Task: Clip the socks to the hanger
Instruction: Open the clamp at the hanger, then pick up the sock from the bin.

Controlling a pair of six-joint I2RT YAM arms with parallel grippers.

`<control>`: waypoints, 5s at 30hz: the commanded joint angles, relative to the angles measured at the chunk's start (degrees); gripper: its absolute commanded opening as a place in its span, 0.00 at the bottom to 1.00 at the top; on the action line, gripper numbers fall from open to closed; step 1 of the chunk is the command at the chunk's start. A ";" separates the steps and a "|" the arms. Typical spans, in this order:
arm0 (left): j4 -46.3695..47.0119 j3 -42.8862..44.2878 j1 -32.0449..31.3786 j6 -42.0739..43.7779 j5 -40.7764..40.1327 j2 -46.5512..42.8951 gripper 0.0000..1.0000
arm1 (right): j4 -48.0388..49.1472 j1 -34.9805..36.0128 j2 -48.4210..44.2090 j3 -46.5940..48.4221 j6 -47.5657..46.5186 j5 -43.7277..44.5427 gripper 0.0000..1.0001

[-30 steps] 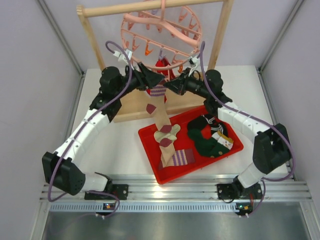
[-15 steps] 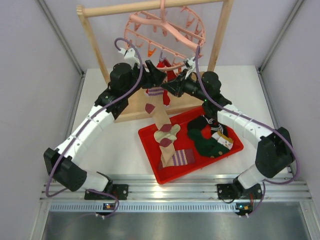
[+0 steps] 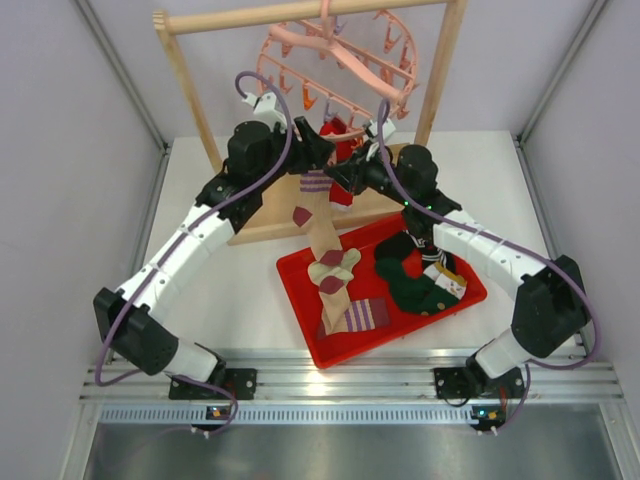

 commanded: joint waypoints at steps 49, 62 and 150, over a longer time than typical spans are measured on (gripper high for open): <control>0.20 5.01 -0.41 -2.79 -1.71 3.95 0.00 | -22.44 -5.34 -9.78 -2.15 -7.77 -11.04 0.75; 1.88 3.07 0.11 -3.93 1.28 3.68 0.00 | -43.73 10.99 -9.09 -8.12 -27.83 -5.02 0.47; 2.32 0.44 1.70 -4.99 2.43 1.75 0.00 | -60.07 4.05 -3.29 -3.11 -20.53 2.74 0.41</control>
